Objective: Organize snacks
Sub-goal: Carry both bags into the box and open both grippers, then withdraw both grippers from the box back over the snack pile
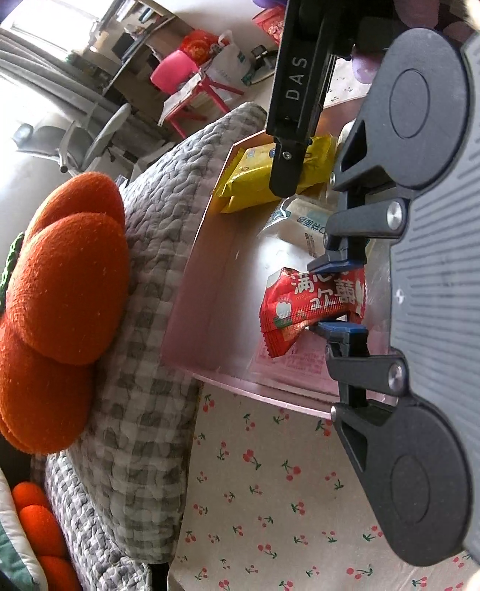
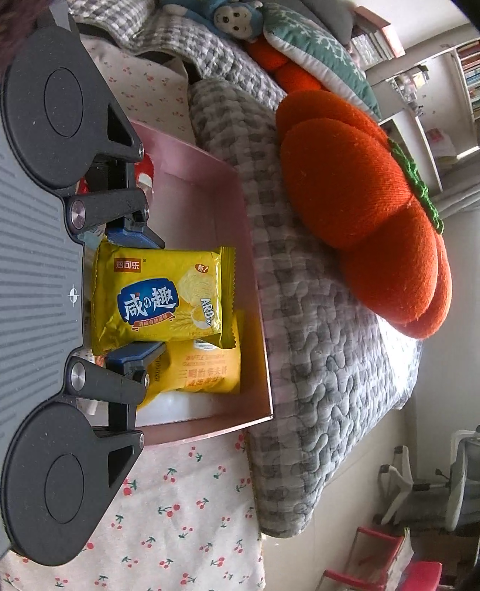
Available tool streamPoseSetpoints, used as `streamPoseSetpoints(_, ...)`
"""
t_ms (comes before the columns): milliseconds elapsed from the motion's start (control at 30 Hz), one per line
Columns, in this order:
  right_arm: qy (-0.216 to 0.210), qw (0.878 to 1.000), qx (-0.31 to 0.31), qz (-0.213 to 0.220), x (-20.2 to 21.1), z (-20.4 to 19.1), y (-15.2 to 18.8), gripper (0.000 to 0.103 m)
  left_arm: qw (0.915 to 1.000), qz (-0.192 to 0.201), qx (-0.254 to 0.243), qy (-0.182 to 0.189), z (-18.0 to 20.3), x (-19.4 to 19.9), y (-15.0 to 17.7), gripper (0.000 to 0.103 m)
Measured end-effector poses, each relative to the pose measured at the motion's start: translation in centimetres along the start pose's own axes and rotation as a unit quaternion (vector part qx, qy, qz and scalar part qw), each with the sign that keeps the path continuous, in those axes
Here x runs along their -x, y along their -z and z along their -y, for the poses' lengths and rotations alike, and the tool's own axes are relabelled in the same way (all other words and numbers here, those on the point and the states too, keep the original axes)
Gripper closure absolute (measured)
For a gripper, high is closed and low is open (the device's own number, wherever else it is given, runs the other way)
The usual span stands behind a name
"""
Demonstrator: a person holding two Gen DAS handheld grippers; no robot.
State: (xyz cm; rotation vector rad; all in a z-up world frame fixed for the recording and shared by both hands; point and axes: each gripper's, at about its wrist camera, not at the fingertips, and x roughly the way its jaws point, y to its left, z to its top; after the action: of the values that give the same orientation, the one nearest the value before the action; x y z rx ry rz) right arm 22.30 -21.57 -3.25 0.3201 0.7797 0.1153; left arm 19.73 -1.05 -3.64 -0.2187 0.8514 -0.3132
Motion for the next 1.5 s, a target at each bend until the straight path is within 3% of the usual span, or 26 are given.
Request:
streamPoseSetpoints(367,0.004,1.000,0.000,0.011,0.0,-0.4,-0.5,0.050,0.9998,-0.002,-0.016,0.011,0.5,0.2,-0.2,0.076)
streamPoseSetpoints(433,0.000,1.000,0.001,0.012,0.2,-0.5,-0.4,0.043,0.9997,-0.001,-0.023,0.009,0.8,0.2,-0.1,0.074)
streamPoseSetpoints(467,-0.002,1.000,-0.002,0.010,0.3,-0.4,-0.5,0.034,0.9996,0.000,-0.028,0.006,1.0,0.3,-0.1,0.073)
streamPoseSetpoints(867,-0.001,1.000,-0.012,0.017,3.5,0.0,-0.7,0.017,0.9975,0.011,-0.069,0.006,3.5,2.4,0.0,0.030)
streamPoseSetpoints(1033,-0.005,1.000,-0.023,0.019,5.6,0.5,-0.5,0.016,0.9958,0.019,-0.089,0.003,5.0,4.0,0.1,0.014)
streamPoseSetpoints(1500,0.015,1.000,-0.001,0.019,11.4,0.6,1.5,0.008,0.9934,0.018,-0.108,-0.033,6.4,7.5,2.0,0.001)
